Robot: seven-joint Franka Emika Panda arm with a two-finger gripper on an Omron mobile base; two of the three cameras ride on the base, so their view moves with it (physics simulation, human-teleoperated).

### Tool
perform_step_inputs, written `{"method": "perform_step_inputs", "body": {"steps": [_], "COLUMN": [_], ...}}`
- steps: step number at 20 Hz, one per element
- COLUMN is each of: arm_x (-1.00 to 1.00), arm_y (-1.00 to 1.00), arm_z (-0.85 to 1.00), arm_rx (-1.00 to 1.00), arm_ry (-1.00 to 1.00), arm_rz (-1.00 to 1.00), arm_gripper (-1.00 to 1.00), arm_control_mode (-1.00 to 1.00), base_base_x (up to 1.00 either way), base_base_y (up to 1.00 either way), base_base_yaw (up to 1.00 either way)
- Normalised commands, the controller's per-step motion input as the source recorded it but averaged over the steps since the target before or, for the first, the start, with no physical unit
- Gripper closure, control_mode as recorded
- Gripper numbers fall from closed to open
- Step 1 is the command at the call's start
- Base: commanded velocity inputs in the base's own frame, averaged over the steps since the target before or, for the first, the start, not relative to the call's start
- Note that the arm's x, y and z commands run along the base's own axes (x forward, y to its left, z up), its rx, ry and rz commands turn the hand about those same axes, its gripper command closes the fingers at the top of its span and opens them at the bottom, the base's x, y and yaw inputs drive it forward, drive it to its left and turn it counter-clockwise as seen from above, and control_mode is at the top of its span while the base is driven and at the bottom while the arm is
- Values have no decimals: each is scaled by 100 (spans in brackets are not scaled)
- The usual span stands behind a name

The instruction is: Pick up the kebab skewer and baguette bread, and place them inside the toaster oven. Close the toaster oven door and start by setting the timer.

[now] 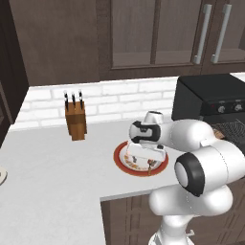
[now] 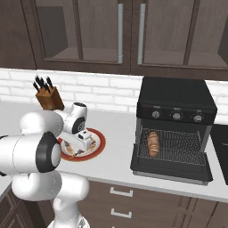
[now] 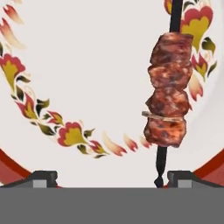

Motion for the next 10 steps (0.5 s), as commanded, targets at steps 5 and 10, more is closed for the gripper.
{"method": "perform_step_inputs", "body": {"steps": [5, 10], "arm_x": [0, -11], "arm_y": [-9, -26], "arm_z": [-15, 0], "arm_rx": [-7, -5], "arm_ry": [-1, -3], "arm_rz": [-6, -3], "arm_gripper": [-100, -100], "arm_control_mode": [-100, -100], "base_base_x": [0, 0], "base_base_y": [0, 0], "base_base_yaw": [0, 0]}}
